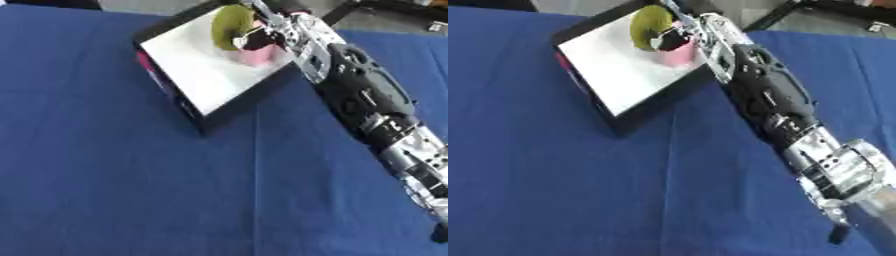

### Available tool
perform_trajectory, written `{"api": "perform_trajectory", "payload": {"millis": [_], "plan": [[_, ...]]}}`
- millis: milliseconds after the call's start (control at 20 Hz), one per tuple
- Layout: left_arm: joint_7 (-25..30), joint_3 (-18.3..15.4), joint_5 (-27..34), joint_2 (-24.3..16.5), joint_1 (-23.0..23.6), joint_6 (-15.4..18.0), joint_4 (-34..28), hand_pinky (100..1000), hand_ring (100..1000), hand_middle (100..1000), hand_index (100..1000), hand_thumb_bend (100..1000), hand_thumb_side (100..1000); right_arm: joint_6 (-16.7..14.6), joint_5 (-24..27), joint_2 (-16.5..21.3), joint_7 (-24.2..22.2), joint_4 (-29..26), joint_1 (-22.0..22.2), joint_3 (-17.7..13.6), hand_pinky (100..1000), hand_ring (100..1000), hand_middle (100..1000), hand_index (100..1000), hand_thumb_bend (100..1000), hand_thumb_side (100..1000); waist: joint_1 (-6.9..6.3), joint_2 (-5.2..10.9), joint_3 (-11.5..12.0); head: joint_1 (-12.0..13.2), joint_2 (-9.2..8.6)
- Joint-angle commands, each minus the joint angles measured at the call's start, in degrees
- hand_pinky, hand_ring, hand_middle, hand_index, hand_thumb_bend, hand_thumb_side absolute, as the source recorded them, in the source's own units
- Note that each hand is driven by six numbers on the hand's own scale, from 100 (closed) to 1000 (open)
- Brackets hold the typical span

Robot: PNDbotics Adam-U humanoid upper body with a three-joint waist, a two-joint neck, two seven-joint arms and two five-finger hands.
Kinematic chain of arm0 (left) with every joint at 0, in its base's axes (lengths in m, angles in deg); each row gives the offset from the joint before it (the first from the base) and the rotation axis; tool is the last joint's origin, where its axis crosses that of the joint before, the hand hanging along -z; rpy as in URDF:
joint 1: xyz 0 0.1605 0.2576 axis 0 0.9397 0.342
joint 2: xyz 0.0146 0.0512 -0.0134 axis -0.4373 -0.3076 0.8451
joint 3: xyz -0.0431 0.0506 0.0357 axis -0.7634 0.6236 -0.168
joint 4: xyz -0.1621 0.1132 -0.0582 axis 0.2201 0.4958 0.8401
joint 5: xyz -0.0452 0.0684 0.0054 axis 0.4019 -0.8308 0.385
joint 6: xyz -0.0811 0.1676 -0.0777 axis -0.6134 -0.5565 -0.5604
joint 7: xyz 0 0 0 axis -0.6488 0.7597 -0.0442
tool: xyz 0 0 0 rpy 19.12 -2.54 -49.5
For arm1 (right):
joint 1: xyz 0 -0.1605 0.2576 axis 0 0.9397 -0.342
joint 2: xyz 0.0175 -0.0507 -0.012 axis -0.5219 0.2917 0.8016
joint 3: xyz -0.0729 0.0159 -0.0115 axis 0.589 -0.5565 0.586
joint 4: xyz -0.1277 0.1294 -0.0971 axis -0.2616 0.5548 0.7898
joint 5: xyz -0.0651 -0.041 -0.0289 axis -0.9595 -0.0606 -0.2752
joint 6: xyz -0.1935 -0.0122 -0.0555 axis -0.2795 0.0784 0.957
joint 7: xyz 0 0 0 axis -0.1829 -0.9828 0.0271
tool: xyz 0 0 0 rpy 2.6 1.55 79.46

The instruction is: Pick up objects on the table and place them in the box.

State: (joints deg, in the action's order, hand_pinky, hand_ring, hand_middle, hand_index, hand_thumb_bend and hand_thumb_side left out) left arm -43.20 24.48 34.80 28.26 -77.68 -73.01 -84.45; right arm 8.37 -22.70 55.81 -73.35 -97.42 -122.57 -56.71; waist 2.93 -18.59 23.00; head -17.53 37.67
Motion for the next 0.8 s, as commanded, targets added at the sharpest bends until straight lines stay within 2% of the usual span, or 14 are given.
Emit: {"api": "perform_trajectory", "payload": {"millis": [50, 150, 250, 350, 500, 550, 600, 800], "plan": [[-0.14, -0.41, 0.03, -0.87, 0.0, 0.02, -0.5, 738, 723, 666, 769, 159, 770, -0.99, -3.16, 1.19, -1.34, -1.81, -1.67, -2.52, 1000, 888, 801, 957, 284, 100, -1.02, 1.45, -0.3, 0.31, 0.45], [-0.11, -0.37, 0.04, -0.96, 0.1, -0.03, -0.47, 738, 724, 667, 770, 161, 769, -1.35, -1.75, 1.5, -2.72, -3.01, -1.85, -3.29, 1000, 889, 804, 961, 354, 100, -1.18, 1.59, -0.63, 0.51, 0.64], [-0.01, -0.35, 0.06, -1.01, 0.26, -0.05, -0.42, 739, 725, 667, 771, 161, 770, -1.41, 1.85, 1.8, -4.22, -4.56, -1.98, -3.86, 1000, 884, 805, 968, 306, 100, -1.32, 1.71, -0.95, 0.71, 0.72], [0.06, -0.34, 0.11, -0.95, 0.41, -0.06, -0.35, 739, 725, 668, 772, 162, 772, -0.76, 6.46, 2.25, -5.54, -6.4, -2.03, -4.13, 1000, 881, 803, 969, 310, 100, -1.47, 1.83, -1.23, 1.01, 0.72], [0.24, -0.33, 0.12, -1.0, 0.55, -0.03, -0.3, 740, 726, 668, 773, 163, 771, 0.94, 10.98, 3.28, -6.14, -9.24, -2.18, -4.12, 1000, 880, 804, 968, 315, 157, -1.66, 2.02, -1.51, 1.39, 0.66], [0.26, -0.35, 0.11, -1.03, 0.58, -0.02, -0.29, 740, 726, 668, 773, 163, 770, 1.49, 11.85, 3.59, -6.17, -9.95, -2.18, -4.09, 1000, 879, 803, 968, 297, 206, -1.68, 2.08, -1.58, 1.37, 0.66], [0.29, -0.35, 0.09, -1.06, 0.62, -0.03, -0.27, 740, 726, 668, 773, 163, 770, 2.11, 12.55, 3.9, -6.06, -10.52, -2.2, -4.14, 1000, 876, 801, 966, 281, 218, -1.69, 2.17, -1.67, 1.28, 0.67], [0.33, -0.43, -0.02, -1.2, 1.04, -0.07, -0.14, 741, 726, 668, 772, 165, 770, 4.08, 16.97, 5.37, -4.85, -13.53, -2.21, -4.79, 1000, 862, 791, 965, 228, 100, -1.71, 2.57, -2.04, 1.35, 0.71]]}}
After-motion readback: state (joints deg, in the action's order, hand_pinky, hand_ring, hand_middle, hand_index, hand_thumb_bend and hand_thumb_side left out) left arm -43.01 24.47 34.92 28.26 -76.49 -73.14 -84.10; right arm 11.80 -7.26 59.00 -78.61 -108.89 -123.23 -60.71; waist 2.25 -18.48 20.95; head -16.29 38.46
